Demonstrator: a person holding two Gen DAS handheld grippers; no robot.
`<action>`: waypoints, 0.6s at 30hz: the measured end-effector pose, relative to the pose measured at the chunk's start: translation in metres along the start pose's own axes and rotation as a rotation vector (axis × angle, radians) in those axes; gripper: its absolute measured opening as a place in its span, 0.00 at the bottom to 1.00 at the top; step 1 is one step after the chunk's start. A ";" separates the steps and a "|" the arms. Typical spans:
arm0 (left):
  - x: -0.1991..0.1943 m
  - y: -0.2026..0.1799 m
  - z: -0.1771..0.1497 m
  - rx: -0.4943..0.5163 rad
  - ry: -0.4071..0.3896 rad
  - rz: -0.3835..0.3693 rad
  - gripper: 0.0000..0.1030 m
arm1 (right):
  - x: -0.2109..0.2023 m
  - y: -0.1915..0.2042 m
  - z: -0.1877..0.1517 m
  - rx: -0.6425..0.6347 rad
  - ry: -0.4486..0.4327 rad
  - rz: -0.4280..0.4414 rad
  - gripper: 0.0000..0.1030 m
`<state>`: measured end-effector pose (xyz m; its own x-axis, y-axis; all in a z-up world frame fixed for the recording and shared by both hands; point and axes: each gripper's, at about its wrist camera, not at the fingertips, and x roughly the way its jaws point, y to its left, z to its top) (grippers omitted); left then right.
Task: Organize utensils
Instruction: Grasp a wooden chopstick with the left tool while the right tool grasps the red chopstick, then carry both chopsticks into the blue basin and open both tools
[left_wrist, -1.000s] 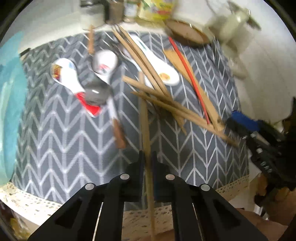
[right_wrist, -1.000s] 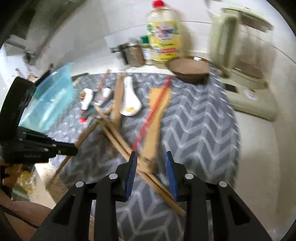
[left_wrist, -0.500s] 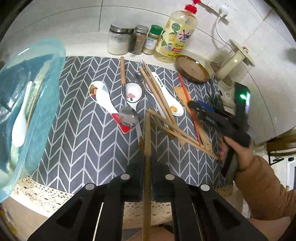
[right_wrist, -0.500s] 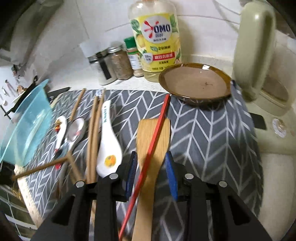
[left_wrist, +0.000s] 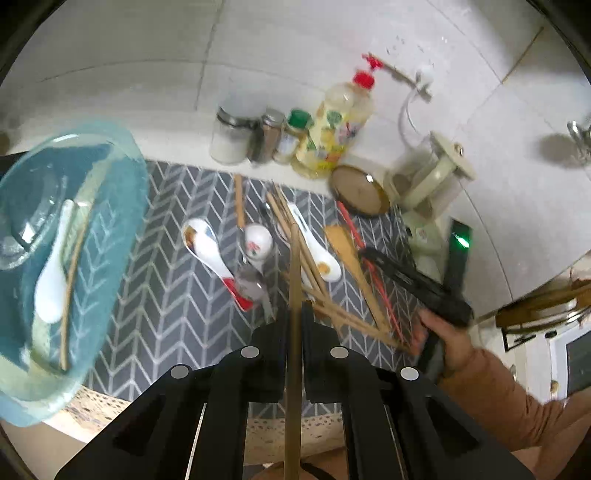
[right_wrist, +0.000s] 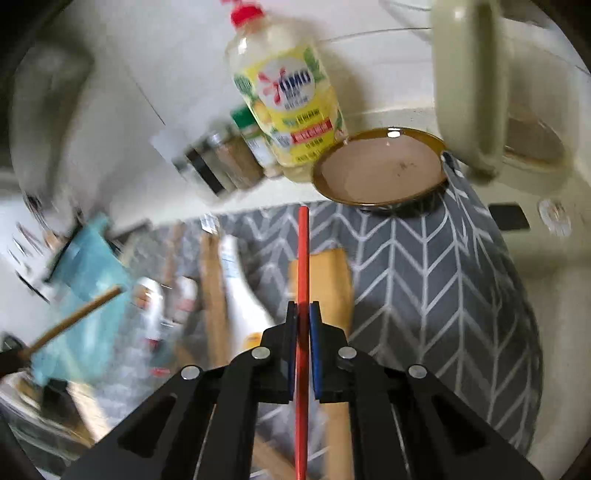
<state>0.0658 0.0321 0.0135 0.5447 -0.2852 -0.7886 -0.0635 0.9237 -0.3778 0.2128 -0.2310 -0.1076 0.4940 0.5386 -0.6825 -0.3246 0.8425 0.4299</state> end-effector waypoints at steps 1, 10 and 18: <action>-0.005 0.004 0.003 0.000 -0.014 -0.001 0.07 | -0.008 0.010 0.001 0.002 -0.017 0.024 0.07; -0.071 0.074 0.033 -0.041 -0.183 0.093 0.07 | -0.023 0.158 0.030 -0.019 -0.080 0.329 0.07; -0.086 0.188 0.040 -0.092 -0.195 0.275 0.08 | 0.081 0.291 0.005 0.001 0.166 0.348 0.07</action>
<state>0.0403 0.2407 0.0289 0.6456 0.0332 -0.7630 -0.3003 0.9296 -0.2136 0.1627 0.0581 -0.0346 0.2167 0.7837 -0.5821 -0.4494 0.6095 0.6531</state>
